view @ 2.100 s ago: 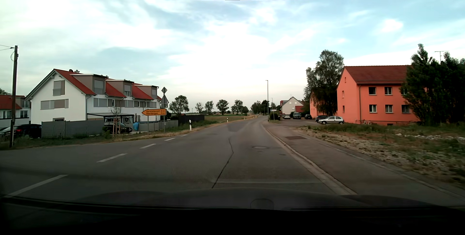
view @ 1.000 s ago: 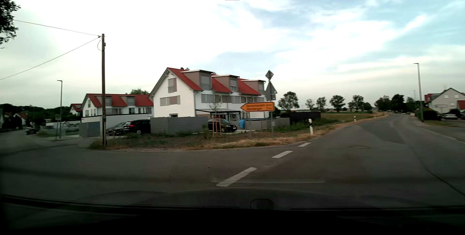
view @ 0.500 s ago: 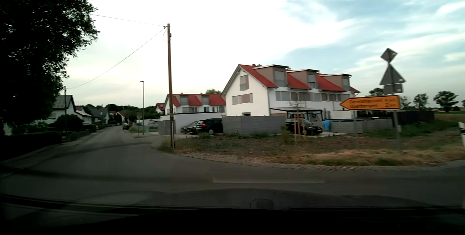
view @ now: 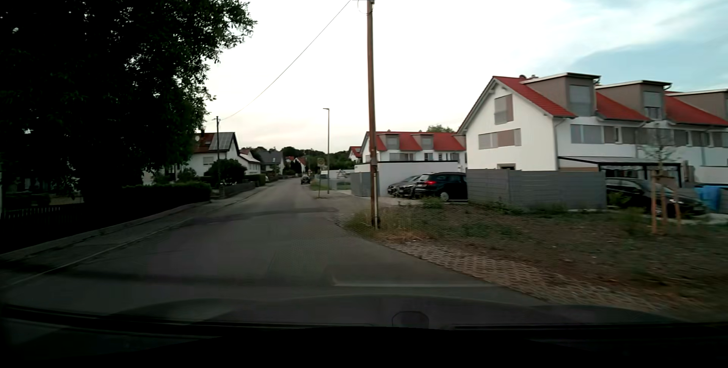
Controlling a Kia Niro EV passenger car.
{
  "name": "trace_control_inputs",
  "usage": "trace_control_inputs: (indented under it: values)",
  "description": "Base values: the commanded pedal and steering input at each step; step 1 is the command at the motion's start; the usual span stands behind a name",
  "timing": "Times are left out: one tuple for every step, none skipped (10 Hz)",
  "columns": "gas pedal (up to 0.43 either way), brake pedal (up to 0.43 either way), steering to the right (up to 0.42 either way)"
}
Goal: Follow the waypoints while adhering to traffic rules and regulations
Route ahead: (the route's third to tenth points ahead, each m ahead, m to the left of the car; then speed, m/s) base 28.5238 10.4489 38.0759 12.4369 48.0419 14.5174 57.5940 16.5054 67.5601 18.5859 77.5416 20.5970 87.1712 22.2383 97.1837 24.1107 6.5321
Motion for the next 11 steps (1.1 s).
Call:
trace_control_inputs:
  values:
    - [0.169,0.006,-0.311]
    - [0.169,0.006,-0.282]
    - [0.169,0.006,-0.242]
    - [0.169,0.006,-0.207]
    - [0.169,0.006,-0.176]
    - [0.177,0.006,-0.141]
    - [0.177,0.006,-0.102]
    - [0.177,0.006,-0.075]
    - [0.177,0.006,-0.038]
    - [0.177,0.006,-0.019]
    - [0.177,0.006,-0.003]
